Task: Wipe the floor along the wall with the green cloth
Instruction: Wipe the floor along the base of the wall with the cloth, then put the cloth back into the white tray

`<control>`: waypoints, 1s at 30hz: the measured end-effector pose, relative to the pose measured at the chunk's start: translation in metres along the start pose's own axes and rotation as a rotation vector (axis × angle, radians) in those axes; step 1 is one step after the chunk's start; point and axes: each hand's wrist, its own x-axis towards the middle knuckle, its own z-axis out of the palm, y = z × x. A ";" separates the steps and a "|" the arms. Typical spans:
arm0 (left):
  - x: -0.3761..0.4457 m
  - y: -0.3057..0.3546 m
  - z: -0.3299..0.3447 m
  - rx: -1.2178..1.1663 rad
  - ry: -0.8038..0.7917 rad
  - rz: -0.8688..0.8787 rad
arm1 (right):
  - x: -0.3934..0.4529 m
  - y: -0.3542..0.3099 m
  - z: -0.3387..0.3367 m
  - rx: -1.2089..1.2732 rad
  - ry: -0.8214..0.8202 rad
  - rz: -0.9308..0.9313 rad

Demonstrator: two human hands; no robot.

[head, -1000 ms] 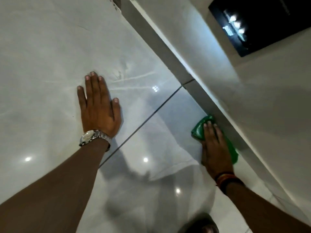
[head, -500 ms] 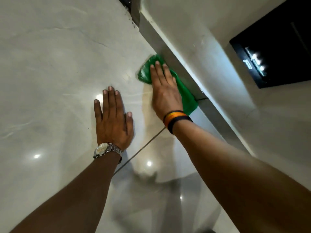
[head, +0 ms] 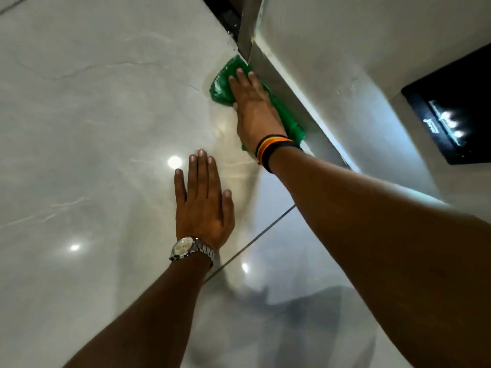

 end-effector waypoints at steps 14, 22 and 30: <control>0.002 0.000 -0.011 -0.052 -0.055 0.020 | -0.144 0.048 0.002 -0.024 -0.061 0.179; -0.046 -0.009 -0.062 -0.104 -0.458 0.062 | -0.289 0.105 -0.032 -0.096 -0.270 0.363; -0.111 0.043 -0.166 -0.087 -0.498 0.128 | -0.351 0.046 -0.100 0.125 -0.199 0.471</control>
